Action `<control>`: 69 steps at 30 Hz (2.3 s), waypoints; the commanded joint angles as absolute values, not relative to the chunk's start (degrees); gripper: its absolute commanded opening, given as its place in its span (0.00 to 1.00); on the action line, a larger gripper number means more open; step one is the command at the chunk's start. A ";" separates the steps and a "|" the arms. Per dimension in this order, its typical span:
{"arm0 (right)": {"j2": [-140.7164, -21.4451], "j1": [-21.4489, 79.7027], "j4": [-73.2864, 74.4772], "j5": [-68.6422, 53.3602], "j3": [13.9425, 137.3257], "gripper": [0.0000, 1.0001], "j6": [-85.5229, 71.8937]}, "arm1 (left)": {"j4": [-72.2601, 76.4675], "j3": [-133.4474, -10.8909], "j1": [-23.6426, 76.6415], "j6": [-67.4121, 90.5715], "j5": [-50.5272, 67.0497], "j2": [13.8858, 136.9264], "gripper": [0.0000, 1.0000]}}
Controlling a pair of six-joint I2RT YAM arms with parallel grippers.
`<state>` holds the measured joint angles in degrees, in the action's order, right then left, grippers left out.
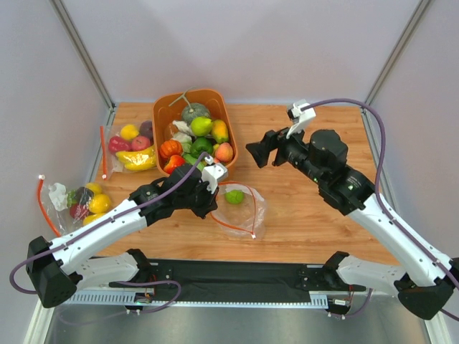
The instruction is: Open the zip-top bag and remove the fake food
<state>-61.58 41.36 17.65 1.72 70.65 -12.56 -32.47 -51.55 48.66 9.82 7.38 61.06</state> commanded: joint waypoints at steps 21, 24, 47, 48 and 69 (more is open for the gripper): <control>-71.17 57.66 23.38 -9.85 60.20 0.64 -18.54 | -32.96 -53.35 48.52 8.53 7.82 61.00 0.00; -75.04 57.66 24.43 -6.34 60.65 0.64 -18.37 | -32.96 -53.35 48.52 8.53 7.56 61.26 0.00; -87.36 55.28 12.66 6.95 57.04 0.62 -20.21 | -33.49 -53.61 48.52 8.53 6.24 64.07 0.00; -87.97 55.28 12.48 6.16 57.30 0.62 -20.39 | -33.49 -53.61 48.60 8.53 6.33 64.25 0.00; -97.82 55.72 10.55 17.84 59.76 0.83 -25.05 | -33.48 -53.53 48.60 8.44 6.94 63.81 0.00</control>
<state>-96.55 55.70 12.99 12.21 57.41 -24.18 -34.48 -51.70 48.27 9.67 5.54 64.40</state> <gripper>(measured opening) 0.820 0.006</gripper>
